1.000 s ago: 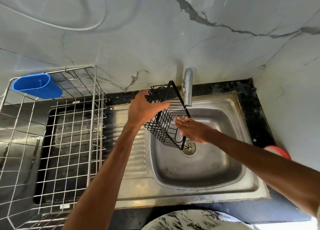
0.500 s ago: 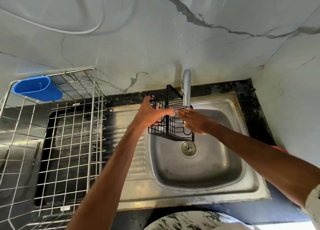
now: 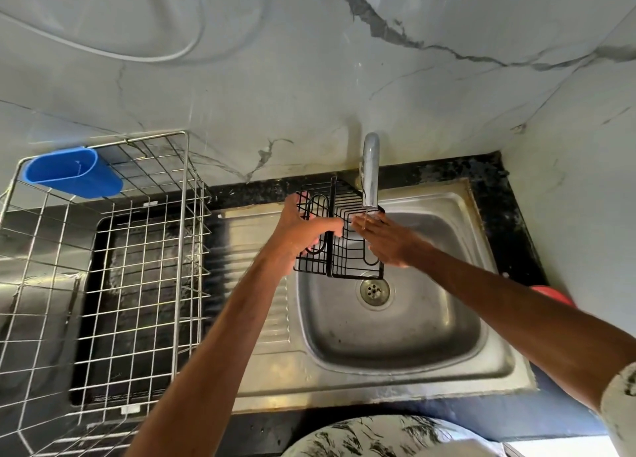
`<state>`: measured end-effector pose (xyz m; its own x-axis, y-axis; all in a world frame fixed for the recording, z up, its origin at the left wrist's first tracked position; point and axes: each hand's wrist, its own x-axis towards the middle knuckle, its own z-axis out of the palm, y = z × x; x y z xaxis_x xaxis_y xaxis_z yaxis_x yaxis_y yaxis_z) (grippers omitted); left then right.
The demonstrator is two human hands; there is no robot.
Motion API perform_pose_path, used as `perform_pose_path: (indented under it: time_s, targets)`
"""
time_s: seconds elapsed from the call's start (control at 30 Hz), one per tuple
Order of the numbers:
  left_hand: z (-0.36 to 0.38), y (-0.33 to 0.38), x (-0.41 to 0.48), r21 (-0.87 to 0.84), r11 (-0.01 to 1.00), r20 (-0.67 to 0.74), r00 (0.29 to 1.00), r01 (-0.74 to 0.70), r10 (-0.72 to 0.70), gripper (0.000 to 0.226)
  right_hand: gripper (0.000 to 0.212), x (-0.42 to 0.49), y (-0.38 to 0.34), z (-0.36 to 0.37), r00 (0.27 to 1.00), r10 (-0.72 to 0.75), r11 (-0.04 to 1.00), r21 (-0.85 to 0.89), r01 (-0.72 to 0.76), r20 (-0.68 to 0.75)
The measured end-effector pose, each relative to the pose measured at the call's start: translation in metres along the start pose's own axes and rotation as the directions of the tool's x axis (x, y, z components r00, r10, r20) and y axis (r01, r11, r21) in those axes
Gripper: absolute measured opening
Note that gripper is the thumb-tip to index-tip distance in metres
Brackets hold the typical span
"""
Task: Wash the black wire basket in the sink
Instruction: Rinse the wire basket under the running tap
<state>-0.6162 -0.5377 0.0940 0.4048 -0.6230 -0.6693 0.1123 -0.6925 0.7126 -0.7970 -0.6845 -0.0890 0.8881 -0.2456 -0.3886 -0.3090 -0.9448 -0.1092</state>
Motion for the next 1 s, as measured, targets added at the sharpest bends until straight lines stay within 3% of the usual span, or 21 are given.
perform_pose_path:
  time_s: [0.1, 0.27, 0.4, 0.5, 0.57, 0.63, 0.7, 0.77, 0.83, 0.9, 1.0]
  targets:
    - [-0.004, 0.002, 0.001, -0.017, 1.000, -0.012, 1.000, -0.001, 0.001, 0.115, 0.065, -0.003, -0.005, 0.003, 0.999, -0.018, 1.000, 0.008, 0.018, -0.032]
    - [-0.009, -0.001, 0.002, -0.006, 1.000, -0.009, 1.000, 0.016, -0.016, 0.103, 0.080, -0.018, -0.004, 0.007, 0.971, -0.235, 0.972, -0.003, 0.235, 0.043]
    - [-0.004, 0.005, -0.005, 0.047, 0.999, 0.019, 1.000, -0.001, 0.000, 0.121, 0.064, -0.011, 0.020, -0.009, 0.990, -0.135, 0.991, 0.015, 0.135, 0.043]
    - [0.000, 0.008, -0.001, 0.034, 0.999, -0.032, 0.999, -0.020, 0.021, 0.127, 0.068, -0.004, 0.018, -0.013, 0.999, -0.038, 0.999, -0.013, 0.038, 0.012]
    - [0.001, 0.011, 0.001, 0.009, 1.000, -0.046, 0.999, -0.017, 0.018, 0.130, 0.069, -0.008, 0.004, -0.008, 0.996, -0.078, 0.997, 0.003, 0.078, 0.051]
    - [0.000, 0.012, 0.001, -0.003, 1.000, -0.055, 0.998, -0.021, 0.021, 0.133, 0.064, -0.019, -0.013, -0.006, 0.986, -0.136, 0.978, 0.173, 0.117, 0.097]
    - [-0.002, 0.010, 0.002, -0.017, 1.000, -0.063, 0.998, -0.022, 0.021, 0.134, 0.064, -0.030, -0.023, -0.006, 0.985, -0.093, 0.877, 0.481, 0.012, 0.143]
    - [-0.003, 0.009, 0.001, -0.019, 0.999, -0.069, 0.997, -0.026, 0.024, 0.133, 0.080, -0.039, -0.033, -0.006, 0.980, -0.066, 0.743, 0.665, -0.077, 0.188]
    - [-0.003, 0.008, -0.001, -0.015, 1.000, -0.056, 0.998, -0.024, 0.023, 0.131, 0.092, -0.043, -0.034, -0.005, 0.972, -0.075, 0.669, 0.734, -0.117, 0.223]
    - [-0.003, 0.007, -0.002, 0.000, 1.000, -0.046, 0.999, -0.025, 0.025, 0.130, 0.079, -0.041, -0.026, -0.008, 0.972, -0.112, 0.755, 0.654, -0.051, 0.206]
    - [-0.006, 0.009, 0.000, 0.009, 0.999, -0.065, 0.997, -0.035, 0.036, 0.127, 0.062, -0.030, -0.010, -0.013, 0.974, -0.176, 0.931, 0.347, 0.117, 0.145]
